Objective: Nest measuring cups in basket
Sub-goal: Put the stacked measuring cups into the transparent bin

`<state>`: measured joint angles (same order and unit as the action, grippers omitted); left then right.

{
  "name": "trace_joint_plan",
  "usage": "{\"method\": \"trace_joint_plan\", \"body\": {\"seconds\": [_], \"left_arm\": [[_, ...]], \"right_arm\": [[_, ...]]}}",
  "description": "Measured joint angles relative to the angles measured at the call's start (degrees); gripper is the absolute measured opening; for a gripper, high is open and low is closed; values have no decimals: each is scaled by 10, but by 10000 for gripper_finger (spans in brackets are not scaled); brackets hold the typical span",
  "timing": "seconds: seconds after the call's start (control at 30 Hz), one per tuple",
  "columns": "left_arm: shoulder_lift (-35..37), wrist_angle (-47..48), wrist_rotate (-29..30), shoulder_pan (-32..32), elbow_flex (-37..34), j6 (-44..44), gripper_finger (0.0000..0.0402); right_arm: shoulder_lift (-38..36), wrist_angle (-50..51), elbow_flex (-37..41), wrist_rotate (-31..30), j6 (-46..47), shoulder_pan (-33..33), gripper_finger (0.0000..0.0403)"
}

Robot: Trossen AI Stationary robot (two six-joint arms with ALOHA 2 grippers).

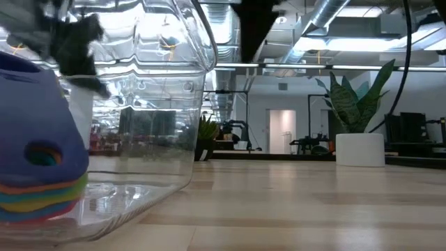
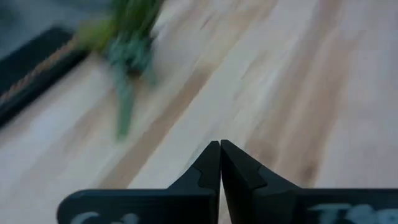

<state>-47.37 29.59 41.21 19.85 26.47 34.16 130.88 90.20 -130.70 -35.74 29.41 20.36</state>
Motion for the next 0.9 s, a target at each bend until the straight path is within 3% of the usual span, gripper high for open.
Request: {"method": "trace_joint_plan", "body": {"seconds": [0.1, 0.17, 0.3, 0.43, 0.57, 0.67, 0.8, 0.9], "left_arm": [[-1, -119, -29, 13, 16, -95, 0], [-7, -181, -49, 32, 23, -142, 0], [-18, -216, -38, 80, 50, -194, 0], [-50, -198, -65, 109, 106, -186, 0], [-153, -123, -108, 113, 213, -186, 0], [-249, 4, -126, 114, 316, -197, 0], [-373, 169, -171, 115, 428, -183, 0], [-445, 200, -201, 117, 479, -170, 0]], "right_arm": [[-22, -10, 48, -9, -31, -2, 163], [-42, 2, 91, -62, -9, -10, 163], [-138, -5, 260, -87, 8, -43, 163], [-286, -36, 460, -99, 108, -85, 163], [-421, -214, 645, -81, 125, -104, 163], [-494, -369, 749, -48, 99, -104, 163], [-539, -514, 829, -19, 61, -97, 163], [-544, -575, 850, -20, 32, -89, 163]]}}
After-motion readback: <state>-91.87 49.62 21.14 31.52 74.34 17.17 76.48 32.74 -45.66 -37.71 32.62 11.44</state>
